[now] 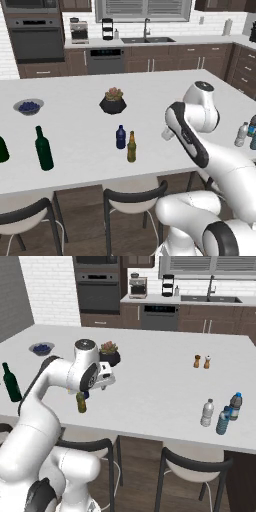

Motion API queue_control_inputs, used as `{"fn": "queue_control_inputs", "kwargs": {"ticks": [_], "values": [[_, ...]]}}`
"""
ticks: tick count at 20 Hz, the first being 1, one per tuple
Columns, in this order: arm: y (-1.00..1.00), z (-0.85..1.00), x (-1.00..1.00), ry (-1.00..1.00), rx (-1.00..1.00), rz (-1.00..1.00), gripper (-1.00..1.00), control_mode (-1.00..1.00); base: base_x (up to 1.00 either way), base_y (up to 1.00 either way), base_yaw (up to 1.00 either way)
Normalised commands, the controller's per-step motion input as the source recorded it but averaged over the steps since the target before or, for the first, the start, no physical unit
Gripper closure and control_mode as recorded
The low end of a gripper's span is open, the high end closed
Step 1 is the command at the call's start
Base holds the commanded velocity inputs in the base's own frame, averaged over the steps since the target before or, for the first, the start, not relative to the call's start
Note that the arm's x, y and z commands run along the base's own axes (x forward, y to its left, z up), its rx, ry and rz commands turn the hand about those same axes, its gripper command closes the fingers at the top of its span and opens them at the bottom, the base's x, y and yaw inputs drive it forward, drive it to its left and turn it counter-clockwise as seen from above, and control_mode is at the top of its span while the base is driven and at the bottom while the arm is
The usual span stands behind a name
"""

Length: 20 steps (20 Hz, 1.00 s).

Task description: Move the plastic bottles in the middle to the plastics group, and the glass bottles in the middle to the glass group.

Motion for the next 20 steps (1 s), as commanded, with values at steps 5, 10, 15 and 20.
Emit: {"fn": "queue_control_inputs", "kwargs": {"ticks": [5, 10, 15, 20], "values": [[1.00, 0.20, 0.00, -0.04, -0.07, 0.07, -1.00, -1.00, 0.00, 0.00, 0.00], [0.94, 0.01, 0.14, -0.04, -0.03, -0.06, -1.00, -1.00, 0.00, 0.00, 0.00], [0.25, -0.27, 0.55, -0.01, 0.00, -0.24, -1.00, -1.00, 0.00, 0.00, 0.00], [0.00, -0.07, 0.20, -0.01, 0.04, -0.37, -1.00, -1.00, 0.00, 0.00, 0.00]]}}
